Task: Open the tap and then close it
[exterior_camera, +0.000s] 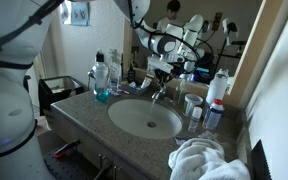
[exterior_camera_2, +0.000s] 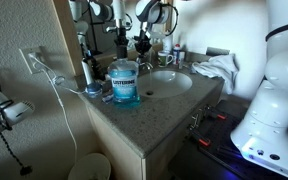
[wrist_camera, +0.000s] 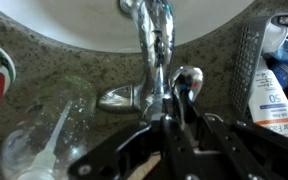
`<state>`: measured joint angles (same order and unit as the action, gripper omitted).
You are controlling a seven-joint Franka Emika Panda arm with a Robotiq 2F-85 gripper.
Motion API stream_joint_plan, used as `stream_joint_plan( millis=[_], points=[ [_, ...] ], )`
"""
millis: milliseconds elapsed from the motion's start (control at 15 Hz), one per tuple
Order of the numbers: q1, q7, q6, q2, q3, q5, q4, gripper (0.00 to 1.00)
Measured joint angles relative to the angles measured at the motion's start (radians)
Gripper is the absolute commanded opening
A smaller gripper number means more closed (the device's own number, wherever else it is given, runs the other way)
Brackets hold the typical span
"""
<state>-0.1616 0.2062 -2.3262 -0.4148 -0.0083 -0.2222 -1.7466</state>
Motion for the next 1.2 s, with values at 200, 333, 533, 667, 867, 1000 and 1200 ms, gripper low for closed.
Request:
stream_joint_plan(
  millis=[200, 333, 533, 667, 867, 1000, 1200],
  points=[
    [-0.001, 0.001, 0.0, 0.001, 0.0, -0.001, -0.001, 0.05],
    [-0.001, 0.001, 0.0, 0.001, 0.0, -0.001, -0.003, 0.05],
    [-0.002, 0.001, 0.0, 0.002, -0.001, -0.002, -0.005, 0.05],
    [-0.003, 0.001, 0.0, 0.002, -0.001, -0.002, -0.007, 0.05],
    [-0.003, 0.001, -0.001, 0.004, -0.001, -0.002, -0.01, 0.05],
    [-0.003, 0.002, -0.002, 0.005, -0.001, -0.002, -0.013, 0.05],
    [-0.005, 0.009, -0.003, 0.006, -0.001, -0.007, -0.018, 0.05]
  ],
)
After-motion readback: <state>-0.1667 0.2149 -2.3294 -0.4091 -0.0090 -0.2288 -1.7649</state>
